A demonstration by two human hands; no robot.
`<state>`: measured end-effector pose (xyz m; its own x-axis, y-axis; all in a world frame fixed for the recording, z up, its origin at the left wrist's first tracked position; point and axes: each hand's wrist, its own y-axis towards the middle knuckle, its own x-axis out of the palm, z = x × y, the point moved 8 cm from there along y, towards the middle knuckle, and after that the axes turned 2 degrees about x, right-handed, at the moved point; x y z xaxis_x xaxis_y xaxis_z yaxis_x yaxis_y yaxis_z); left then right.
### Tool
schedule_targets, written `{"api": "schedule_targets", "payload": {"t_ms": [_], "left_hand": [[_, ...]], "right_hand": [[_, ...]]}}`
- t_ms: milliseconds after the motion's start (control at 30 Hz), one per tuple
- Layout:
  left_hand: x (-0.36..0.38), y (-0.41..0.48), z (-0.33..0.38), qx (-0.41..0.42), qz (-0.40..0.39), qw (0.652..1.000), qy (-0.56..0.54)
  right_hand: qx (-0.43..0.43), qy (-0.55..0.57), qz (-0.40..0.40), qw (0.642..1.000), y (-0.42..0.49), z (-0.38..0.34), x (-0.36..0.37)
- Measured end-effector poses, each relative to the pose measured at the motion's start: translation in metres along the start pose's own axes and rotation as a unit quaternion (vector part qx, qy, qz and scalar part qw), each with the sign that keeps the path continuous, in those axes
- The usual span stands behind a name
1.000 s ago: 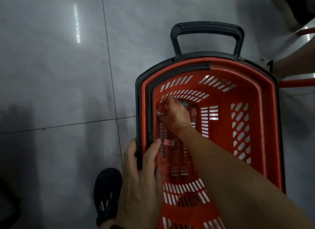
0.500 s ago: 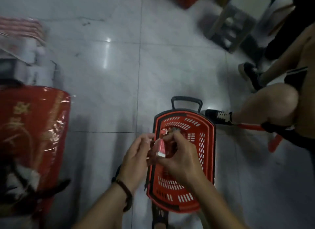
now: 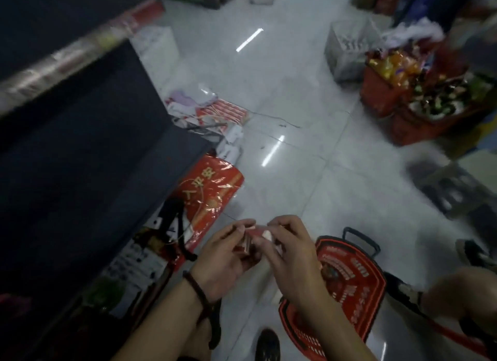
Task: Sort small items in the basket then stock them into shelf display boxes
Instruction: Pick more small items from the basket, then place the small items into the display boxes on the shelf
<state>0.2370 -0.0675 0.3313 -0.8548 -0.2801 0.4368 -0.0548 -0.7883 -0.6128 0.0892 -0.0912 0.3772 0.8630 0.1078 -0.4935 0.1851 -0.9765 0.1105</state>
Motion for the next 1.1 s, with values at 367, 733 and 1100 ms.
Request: {"api": "schedule_targets", "payload": {"t_ms": [367,733,1100], "left_hand": [[-0.147,-0.164,0.117,0.226,0.119,0.965,0.060],[-0.357,-0.314,0.233,0.344,0.221,0.911,0.052],[-0.446,-0.348,0.319,0.389,0.243,0.886,-0.071]], "right_hand": [[0.069,0.273,-0.104,0.954,-0.004,-0.180,0.140],[-0.004,0.322,-0.174,0.931,-0.026,-0.391,0.322],[-0.170,0.270,-0.257,0.912,0.011,-0.503,0.425]]}}
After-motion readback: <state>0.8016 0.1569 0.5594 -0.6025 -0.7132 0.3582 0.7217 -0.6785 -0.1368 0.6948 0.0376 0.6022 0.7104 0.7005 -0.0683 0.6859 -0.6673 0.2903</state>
